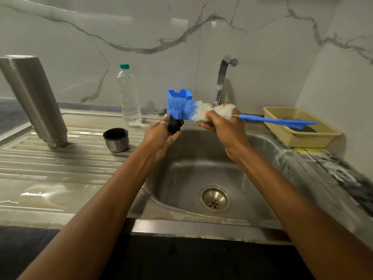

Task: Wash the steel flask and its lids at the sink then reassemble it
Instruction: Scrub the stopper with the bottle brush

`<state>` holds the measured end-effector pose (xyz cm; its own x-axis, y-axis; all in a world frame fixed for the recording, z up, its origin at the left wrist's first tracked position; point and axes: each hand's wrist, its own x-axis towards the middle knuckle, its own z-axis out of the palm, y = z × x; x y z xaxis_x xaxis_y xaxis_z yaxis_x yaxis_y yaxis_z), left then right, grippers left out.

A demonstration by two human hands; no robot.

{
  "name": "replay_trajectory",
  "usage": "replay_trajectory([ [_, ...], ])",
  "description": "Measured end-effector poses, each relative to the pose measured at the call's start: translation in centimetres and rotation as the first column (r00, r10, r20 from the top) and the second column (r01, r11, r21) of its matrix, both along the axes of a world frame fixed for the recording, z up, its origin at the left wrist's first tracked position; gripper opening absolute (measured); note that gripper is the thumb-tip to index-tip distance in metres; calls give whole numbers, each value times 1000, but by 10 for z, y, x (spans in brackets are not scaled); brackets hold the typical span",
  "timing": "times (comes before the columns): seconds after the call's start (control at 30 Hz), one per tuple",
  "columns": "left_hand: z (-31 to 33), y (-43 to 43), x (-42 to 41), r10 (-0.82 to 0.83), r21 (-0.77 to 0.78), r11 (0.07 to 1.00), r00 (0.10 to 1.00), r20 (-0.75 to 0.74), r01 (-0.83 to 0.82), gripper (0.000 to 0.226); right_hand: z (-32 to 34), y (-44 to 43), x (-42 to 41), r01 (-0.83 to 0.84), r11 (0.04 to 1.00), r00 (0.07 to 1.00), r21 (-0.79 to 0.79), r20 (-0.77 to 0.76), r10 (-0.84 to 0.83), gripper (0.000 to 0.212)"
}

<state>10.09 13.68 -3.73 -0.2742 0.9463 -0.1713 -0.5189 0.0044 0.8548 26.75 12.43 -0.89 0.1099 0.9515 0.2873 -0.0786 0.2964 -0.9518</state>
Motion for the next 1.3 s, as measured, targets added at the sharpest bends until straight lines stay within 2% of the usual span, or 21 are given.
replay_trajectory([
  [0.13,-1,-2,9,-47,-6,999,999,19,47,18,-9,0,-6,-22,1000,996,16,87,21,8],
  [0.27,3,-2,4,-31,-16,999,997,77,33,16,0,3,9,-4,1000,1000,14,-27,4,5],
  [0.33,4,-3,6,-58,-10,998,993,105,60,20,-1,0,6,-19,1000,999,16,-28,19,11],
  [0.47,1,-5,8,-86,-33,995,989,121,91,24,-11,1,-5,-54,998,998,21,37,53,6],
  [0.53,2,-5,4,-100,-39,994,985,138,106,16,-9,4,0,-50,999,999,20,2,50,5],
  [0.6,4,-5,0,-136,-17,990,980,145,140,21,-8,5,4,-69,998,996,10,-58,70,6],
  [0.8,1,-4,2,-167,101,981,986,-9,167,30,-5,3,4,-84,996,987,-13,-136,81,8],
  [0.97,-1,1,-3,-91,75,993,996,16,90,25,-4,4,9,-52,999,986,-3,-156,51,4],
  [1.1,-5,3,-1,-123,56,991,992,-19,124,25,-11,6,-2,-37,999,998,39,-43,39,11],
  [1.17,-6,4,-1,-103,43,994,994,-34,104,23,-12,6,-4,-40,998,999,48,11,39,7],
  [1.3,-5,7,-4,-75,-4,997,997,-32,75,30,-2,7,7,13,998,1000,57,-26,-11,6],
])
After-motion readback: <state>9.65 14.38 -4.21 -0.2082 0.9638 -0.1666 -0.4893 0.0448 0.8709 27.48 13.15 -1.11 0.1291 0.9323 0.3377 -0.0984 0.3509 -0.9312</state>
